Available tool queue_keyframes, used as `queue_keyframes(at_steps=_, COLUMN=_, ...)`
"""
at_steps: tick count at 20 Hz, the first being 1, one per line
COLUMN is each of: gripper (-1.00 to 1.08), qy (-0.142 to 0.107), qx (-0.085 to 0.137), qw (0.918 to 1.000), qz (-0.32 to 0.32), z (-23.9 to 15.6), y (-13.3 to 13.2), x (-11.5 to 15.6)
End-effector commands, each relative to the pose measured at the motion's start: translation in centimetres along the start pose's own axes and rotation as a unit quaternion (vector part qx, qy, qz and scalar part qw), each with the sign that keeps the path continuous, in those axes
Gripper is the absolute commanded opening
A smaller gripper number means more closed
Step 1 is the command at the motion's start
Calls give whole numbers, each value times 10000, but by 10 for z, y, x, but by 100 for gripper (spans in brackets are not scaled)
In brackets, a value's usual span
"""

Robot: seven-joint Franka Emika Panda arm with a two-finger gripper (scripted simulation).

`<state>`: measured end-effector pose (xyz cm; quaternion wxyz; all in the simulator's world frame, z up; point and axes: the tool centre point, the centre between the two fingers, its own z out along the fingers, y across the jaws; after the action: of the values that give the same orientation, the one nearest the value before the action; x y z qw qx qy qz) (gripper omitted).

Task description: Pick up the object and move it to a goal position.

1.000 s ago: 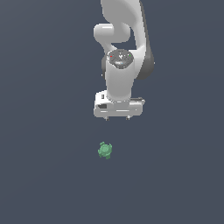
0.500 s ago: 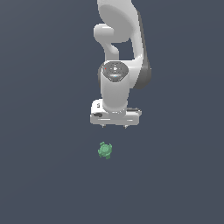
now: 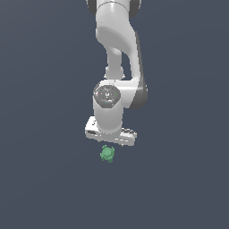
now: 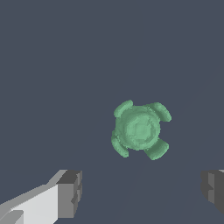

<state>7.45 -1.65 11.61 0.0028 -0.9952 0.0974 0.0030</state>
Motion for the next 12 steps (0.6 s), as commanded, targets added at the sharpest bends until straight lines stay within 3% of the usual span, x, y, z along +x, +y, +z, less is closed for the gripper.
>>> queue_keyframes(at_steps=1, gripper=100, qy=14, qx=-7, qw=9999, qz=153, z=9, y=4, x=10)
queue_keyframes(at_steps=12, gripper=100, qy=33, qx=-23, qw=9991, qz=428, z=26, y=12, x=26)
